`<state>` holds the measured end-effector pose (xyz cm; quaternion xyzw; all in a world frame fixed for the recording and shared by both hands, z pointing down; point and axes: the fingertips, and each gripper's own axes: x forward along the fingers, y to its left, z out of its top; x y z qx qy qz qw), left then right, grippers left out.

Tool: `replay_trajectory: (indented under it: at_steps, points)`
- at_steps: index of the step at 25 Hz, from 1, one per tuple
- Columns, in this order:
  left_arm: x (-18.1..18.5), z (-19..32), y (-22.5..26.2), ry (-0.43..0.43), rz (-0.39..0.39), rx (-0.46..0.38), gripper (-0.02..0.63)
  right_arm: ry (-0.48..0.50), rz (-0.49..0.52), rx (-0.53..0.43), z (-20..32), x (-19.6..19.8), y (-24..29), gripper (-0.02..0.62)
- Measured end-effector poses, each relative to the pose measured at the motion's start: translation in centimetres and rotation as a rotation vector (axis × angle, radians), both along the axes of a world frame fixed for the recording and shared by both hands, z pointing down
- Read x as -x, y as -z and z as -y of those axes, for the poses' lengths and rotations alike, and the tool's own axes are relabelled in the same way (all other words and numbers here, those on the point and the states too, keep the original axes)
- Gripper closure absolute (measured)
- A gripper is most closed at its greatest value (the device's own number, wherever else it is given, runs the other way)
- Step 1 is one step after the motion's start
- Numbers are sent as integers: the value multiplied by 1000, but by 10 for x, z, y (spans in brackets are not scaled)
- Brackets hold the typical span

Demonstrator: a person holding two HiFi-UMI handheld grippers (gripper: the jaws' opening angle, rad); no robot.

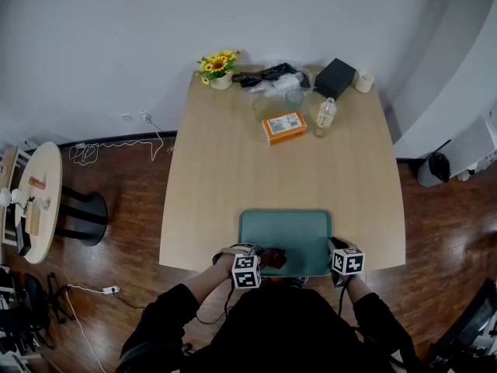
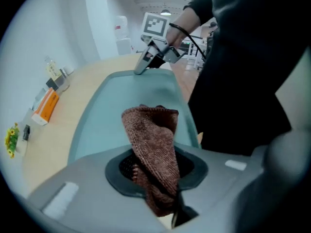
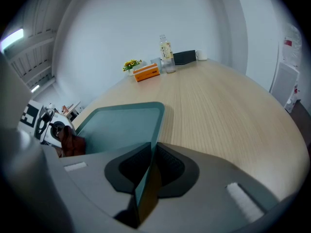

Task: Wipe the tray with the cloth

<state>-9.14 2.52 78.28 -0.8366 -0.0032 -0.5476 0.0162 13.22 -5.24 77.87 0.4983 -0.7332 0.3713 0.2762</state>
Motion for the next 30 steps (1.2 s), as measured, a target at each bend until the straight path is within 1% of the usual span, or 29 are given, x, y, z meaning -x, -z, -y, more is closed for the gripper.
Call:
replay_trajectory:
  at_steps: [2,5,7,9,11,13,15,19,21,23,26,28,30]
  points:
    - [11,45,-3,80,2,-34,525,1,1,-2,1,0,0,557]
    - [27,120,-1,244,6,-46,525,-6,1,-7,1,-1,0,557]
    - [37,155,1,300,35,-83,524,-6,-1,-7,2,0,-1,557]
    - [41,168,3,329,47,-105,525,-5,-2,-6,2,2,-2,555]
    - [43,161,4,358,44,-109,525,-7,-1,-5,0,3,-2,555]
    - [45,139,5,359,39,-98,525,-11,-2,-7,0,3,-1,555]
    - [49,100,1,335,39,-68,525,-12,-3,-10,1,3,-1,555]
    - [48,10,0,259,32,-11,525,-13,-1,-16,1,2,0,555]
    - [46,-17,-1,253,26,6,525,-13,-6,-17,0,2,-1,555]
    - [45,-28,-1,270,23,9,525,-13,-10,-18,0,2,-1,557]
    - [36,-26,-3,281,39,15,525,-13,-8,-18,1,4,-1,558]
    - [14,-18,-4,271,30,36,525,-11,-12,-21,3,3,-1,558]
    - [-25,-15,-3,225,-9,89,525,-12,-13,-24,4,3,-1,558]
